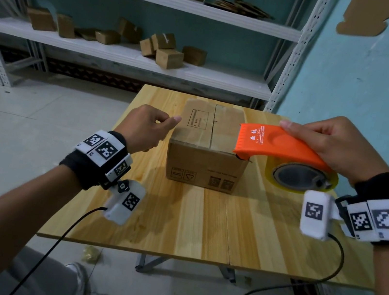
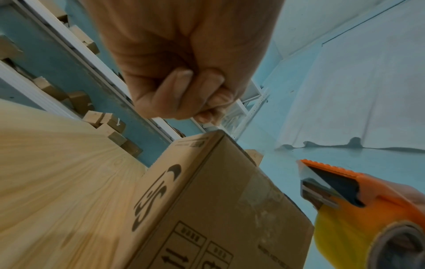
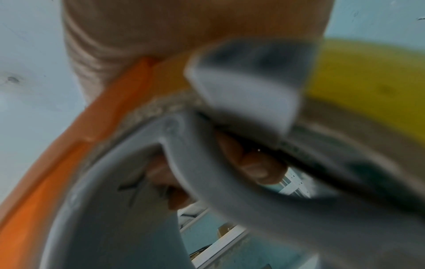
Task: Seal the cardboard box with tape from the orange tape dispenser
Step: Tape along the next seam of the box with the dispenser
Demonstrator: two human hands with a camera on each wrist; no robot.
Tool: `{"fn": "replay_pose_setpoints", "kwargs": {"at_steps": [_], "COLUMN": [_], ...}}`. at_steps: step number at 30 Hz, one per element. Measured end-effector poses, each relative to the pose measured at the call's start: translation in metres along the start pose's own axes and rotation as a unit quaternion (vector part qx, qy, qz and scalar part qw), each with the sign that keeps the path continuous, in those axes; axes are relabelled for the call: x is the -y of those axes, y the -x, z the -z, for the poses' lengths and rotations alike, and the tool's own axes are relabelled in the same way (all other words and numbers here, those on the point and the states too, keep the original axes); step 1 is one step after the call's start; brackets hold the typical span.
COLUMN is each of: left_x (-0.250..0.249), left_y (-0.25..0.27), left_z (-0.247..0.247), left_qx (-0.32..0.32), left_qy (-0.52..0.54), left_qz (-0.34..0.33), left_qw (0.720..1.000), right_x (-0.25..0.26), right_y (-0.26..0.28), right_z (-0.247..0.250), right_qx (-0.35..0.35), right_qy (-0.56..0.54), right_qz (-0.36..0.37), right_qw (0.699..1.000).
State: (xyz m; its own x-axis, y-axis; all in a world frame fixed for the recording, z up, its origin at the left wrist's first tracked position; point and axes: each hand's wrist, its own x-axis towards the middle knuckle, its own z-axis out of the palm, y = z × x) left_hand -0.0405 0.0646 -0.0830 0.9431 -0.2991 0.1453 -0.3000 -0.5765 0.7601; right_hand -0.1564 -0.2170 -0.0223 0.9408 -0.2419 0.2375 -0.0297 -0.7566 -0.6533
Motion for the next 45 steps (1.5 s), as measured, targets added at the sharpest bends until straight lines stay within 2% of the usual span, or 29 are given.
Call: {"fn": "replay_pose_setpoints", "kwargs": {"at_steps": [18, 45], "left_x": [0.004, 0.012], "left_y": [0.000, -0.005], "left_z": [-0.004, 0.001], "left_qx": [0.011, -0.012], "left_qy": [-0.040, -0.048], "left_qz": [0.006, -0.016], "left_qw": [0.999, 0.999], "right_x": [0.001, 0.006], "right_y": [0.000, -0.001], "right_z": [-0.002, -0.007], "right_qx": [0.009, 0.007], "right_qy": [0.020, 0.030], "right_qz": [-0.002, 0.006], "right_qw": [1.000, 1.000]}}
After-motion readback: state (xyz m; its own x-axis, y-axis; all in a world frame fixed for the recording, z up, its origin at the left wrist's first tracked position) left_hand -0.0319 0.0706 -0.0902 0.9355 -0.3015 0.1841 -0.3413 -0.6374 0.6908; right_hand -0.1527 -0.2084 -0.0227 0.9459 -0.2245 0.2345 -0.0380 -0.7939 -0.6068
